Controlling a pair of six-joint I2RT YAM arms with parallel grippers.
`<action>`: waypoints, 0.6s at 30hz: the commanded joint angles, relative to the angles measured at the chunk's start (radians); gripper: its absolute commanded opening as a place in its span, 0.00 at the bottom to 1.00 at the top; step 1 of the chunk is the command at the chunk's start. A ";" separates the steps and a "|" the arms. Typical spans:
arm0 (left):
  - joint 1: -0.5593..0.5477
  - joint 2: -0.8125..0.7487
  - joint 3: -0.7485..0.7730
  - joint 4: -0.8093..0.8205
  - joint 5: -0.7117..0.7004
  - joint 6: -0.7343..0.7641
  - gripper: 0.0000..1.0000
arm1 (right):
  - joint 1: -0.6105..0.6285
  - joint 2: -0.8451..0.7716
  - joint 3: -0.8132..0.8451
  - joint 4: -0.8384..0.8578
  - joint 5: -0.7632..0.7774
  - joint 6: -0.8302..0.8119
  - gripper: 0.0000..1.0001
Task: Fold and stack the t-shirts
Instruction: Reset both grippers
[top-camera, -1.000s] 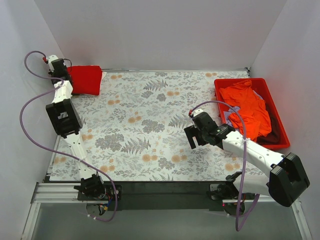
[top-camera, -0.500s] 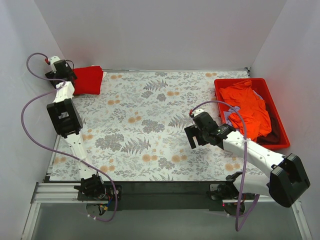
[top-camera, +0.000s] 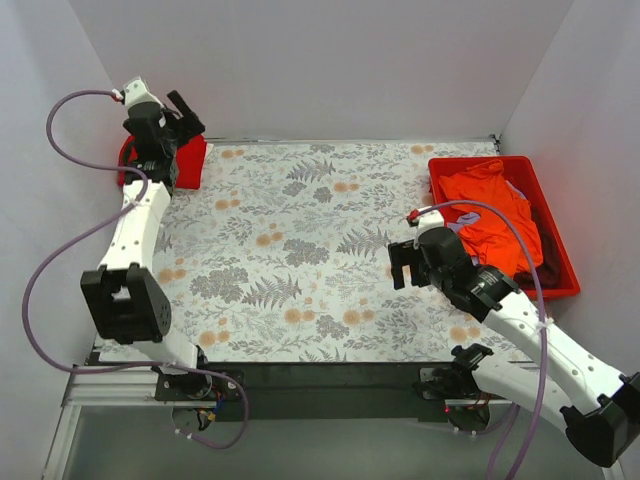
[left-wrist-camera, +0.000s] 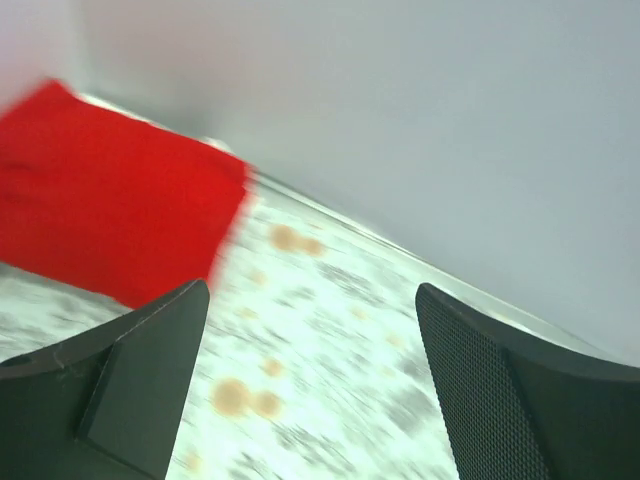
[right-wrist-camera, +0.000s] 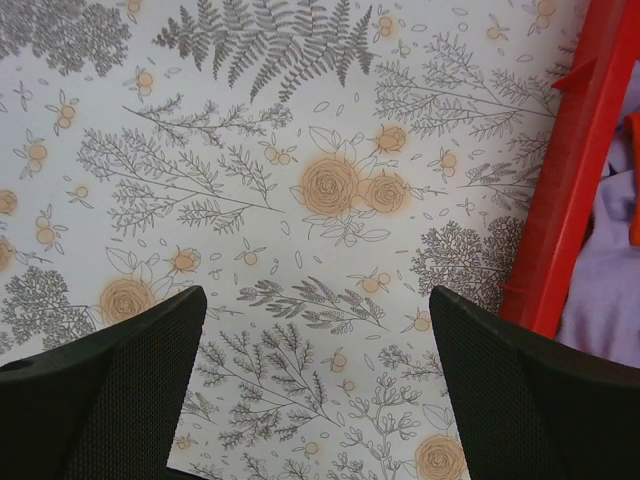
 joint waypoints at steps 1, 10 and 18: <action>-0.070 -0.222 -0.161 -0.055 0.159 -0.126 0.84 | -0.005 -0.081 0.045 -0.005 0.045 0.033 0.98; -0.125 -0.790 -0.470 -0.393 0.289 -0.122 0.86 | -0.007 -0.339 0.017 -0.009 0.179 0.039 0.98; -0.170 -1.054 -0.580 -0.702 0.011 -0.128 0.88 | -0.007 -0.573 -0.045 -0.028 0.294 0.022 0.98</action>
